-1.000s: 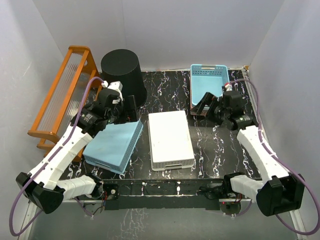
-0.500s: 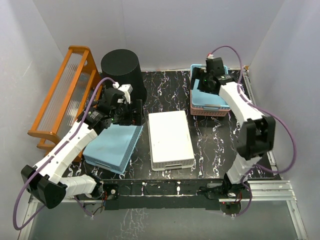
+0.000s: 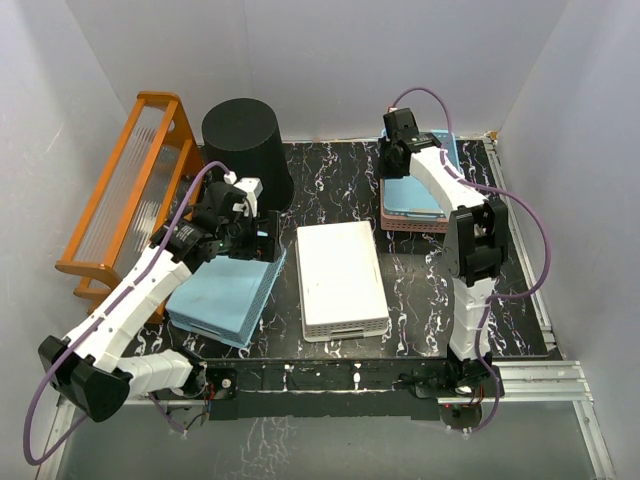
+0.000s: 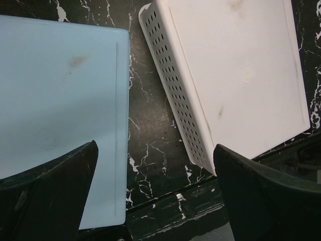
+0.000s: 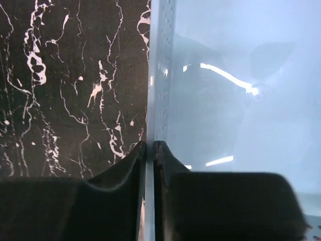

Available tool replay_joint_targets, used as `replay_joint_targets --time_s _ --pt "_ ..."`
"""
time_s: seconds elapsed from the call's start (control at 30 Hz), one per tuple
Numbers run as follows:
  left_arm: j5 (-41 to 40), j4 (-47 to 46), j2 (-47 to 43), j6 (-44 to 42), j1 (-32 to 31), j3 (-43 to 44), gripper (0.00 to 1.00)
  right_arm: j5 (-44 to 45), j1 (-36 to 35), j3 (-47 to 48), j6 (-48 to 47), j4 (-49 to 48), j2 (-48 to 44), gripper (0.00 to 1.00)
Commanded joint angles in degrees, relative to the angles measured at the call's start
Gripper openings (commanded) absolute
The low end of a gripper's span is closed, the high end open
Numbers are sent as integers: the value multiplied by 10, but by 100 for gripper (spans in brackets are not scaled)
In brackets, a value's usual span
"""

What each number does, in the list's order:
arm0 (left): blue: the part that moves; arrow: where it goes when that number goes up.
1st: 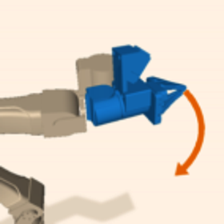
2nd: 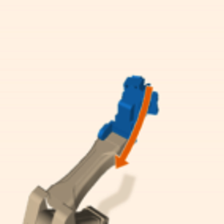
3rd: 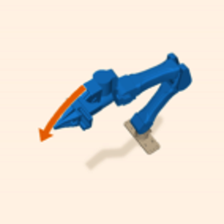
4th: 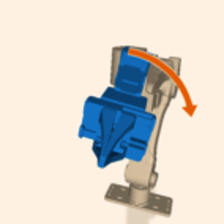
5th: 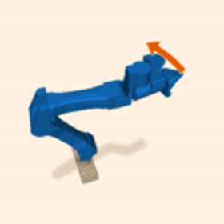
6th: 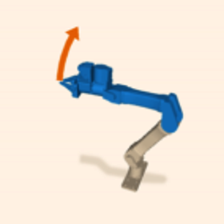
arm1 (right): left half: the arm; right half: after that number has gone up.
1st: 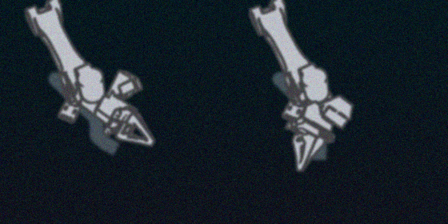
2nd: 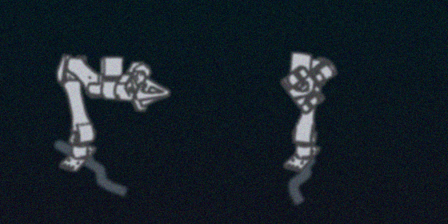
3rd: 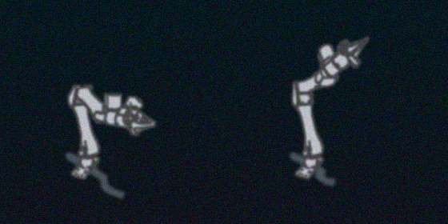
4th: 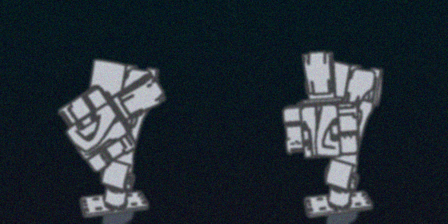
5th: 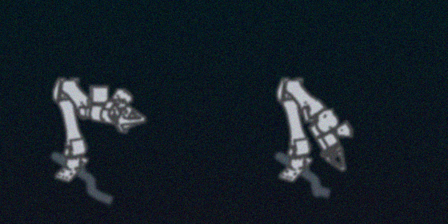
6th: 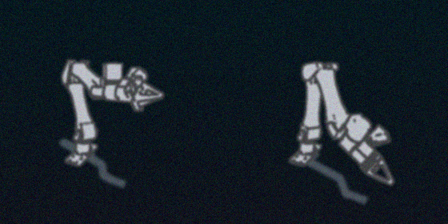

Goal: Turn the large container upside down

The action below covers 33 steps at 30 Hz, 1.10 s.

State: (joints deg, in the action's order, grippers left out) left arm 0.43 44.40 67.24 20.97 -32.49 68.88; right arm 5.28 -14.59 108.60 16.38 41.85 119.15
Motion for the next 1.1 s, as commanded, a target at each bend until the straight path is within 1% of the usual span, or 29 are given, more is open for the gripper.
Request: replay_joint_targets --time_s 0.0,0.03,0.07,0.1,0.13,0.2,0.3,0.37,0.47,0.53,0.63,0.67,0.83,1.07 --pt "-26 35 -24 -26 -2 19 99 12 2 40 -11 -1 -3 8" --pt "-30 41 -25 -29 -2 21 99 10 2 48 -14 4 0 15" --pt "-34 45 -27 -32 -2 22 99 10 2 57 -17 12 7 27" --pt "-39 45 -28 -34 -3 22 99 9 2 67 -21 19 14 36" --pt "-40 45 -30 -34 -2 22 99 11 2 75 -23 24 21 41" --pt "-40 39 -34 -33 -2 17 99 14 2 79 -24 26 31 42" --pt "-38 32 -38 -28 -2 10 99 4 2 63 -24 13 32 31" --pt "-34 36 -40 -22 -3 9 99 -4 2 51 -24 -1 28 31" --pt "-31 37 -53 -20 -3 3 99 -3 3 61 -24 3 40 35" --pt "-33 45 -59 -21 -3 4 99 4 4 71 -24 11 45 31" --pt "-40 54 -62 -22 -2 8 99 6 4 76 -25 10 36 6" --pt "-42 54 -63 -23 -3 8 99 9 4 82 -26 14 32 0" --pt "-32 44 -65 -23 -2 6 99 29 4 138 -28 48 0 0" --pt "-16 34 -76 -19 -2 -7 99 45 4 139 -36 27 -111 0"
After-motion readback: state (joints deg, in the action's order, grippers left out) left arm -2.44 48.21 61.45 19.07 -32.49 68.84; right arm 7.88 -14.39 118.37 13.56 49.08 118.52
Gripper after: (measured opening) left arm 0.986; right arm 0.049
